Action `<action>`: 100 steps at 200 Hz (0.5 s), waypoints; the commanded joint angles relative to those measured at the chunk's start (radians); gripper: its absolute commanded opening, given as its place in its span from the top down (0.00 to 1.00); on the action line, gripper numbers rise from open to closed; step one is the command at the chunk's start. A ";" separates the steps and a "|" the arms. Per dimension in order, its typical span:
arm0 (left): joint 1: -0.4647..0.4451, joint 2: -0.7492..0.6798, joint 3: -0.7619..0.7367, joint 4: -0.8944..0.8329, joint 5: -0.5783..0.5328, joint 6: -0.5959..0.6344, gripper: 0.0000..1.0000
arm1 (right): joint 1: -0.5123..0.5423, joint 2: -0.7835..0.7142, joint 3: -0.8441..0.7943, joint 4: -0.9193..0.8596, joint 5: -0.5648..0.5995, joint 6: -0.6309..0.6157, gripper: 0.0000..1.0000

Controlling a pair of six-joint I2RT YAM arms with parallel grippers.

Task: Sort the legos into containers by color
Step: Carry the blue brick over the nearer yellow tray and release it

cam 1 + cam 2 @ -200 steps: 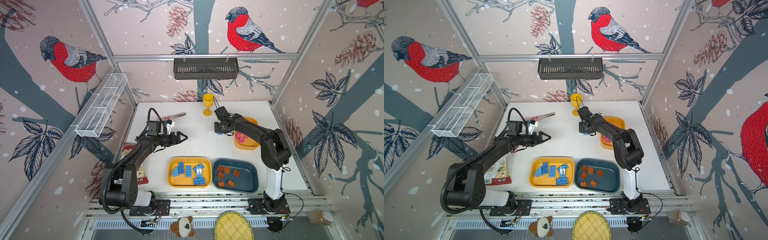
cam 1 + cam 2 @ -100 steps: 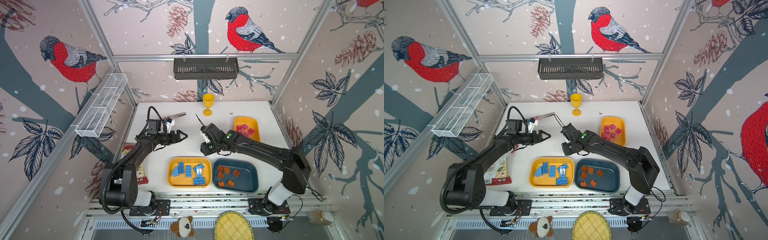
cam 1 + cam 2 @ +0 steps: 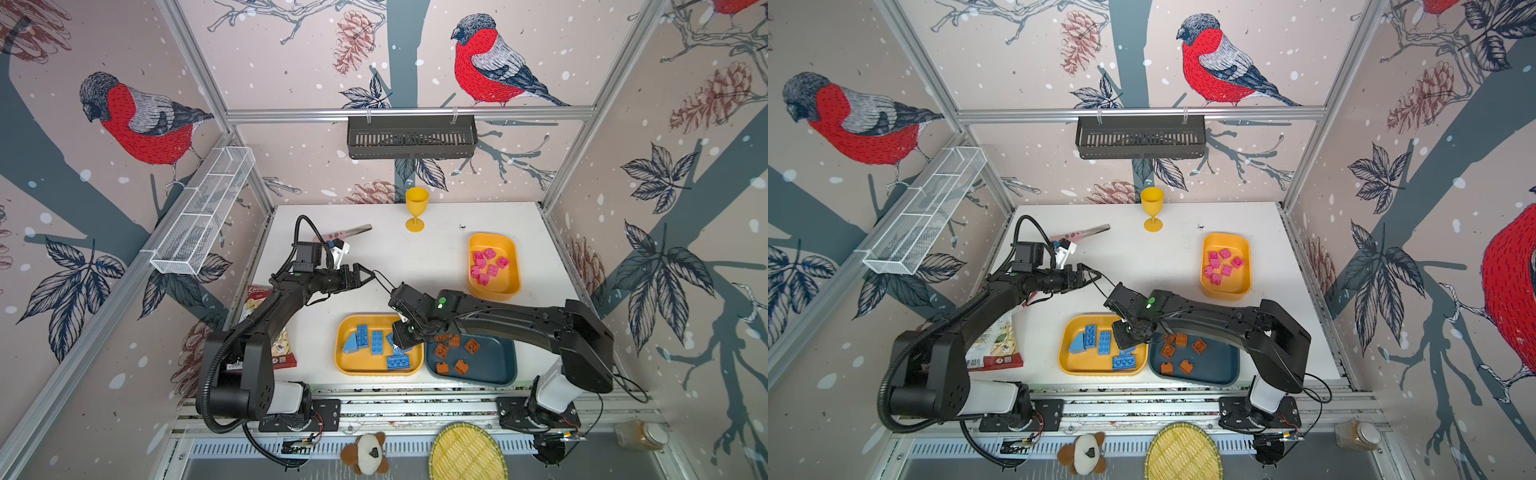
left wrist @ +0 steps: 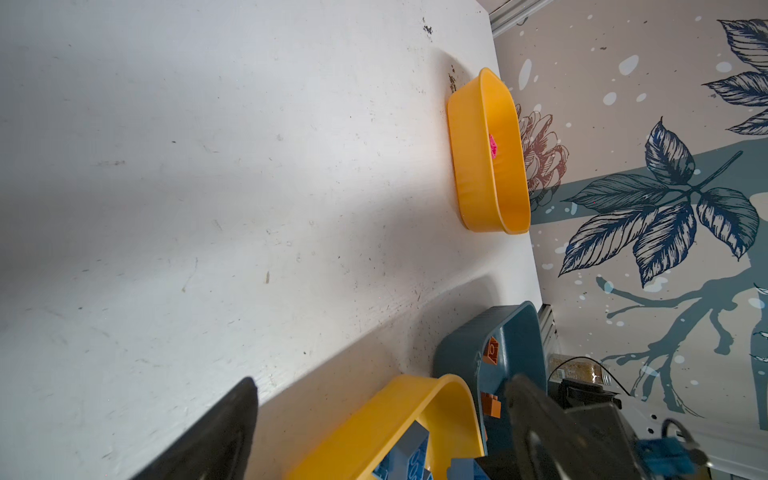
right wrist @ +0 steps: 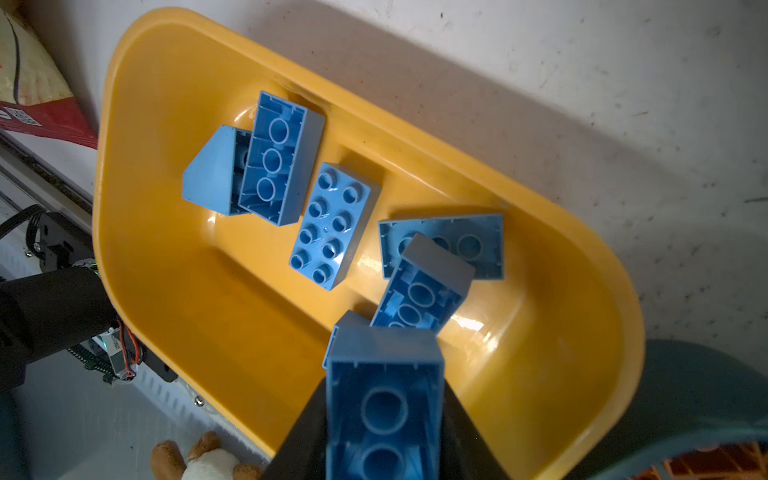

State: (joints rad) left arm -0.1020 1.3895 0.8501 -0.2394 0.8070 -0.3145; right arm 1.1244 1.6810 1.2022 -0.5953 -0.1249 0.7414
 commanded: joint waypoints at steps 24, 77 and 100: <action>0.001 -0.024 -0.005 0.001 -0.008 0.022 0.07 | -0.015 0.012 0.038 -0.079 0.073 0.002 0.55; 0.001 -0.030 0.002 0.002 -0.021 0.018 0.07 | -0.124 -0.083 0.042 -0.080 0.094 -0.063 0.49; 0.000 -0.029 0.023 -0.009 -0.058 0.023 0.07 | -0.222 -0.141 0.053 -0.067 0.119 -0.136 0.41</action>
State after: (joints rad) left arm -0.1020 1.3651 0.8501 -0.2451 0.7807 -0.3099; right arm 0.9714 1.5867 1.2430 -0.6727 -0.0483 0.6956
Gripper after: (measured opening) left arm 0.930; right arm 0.562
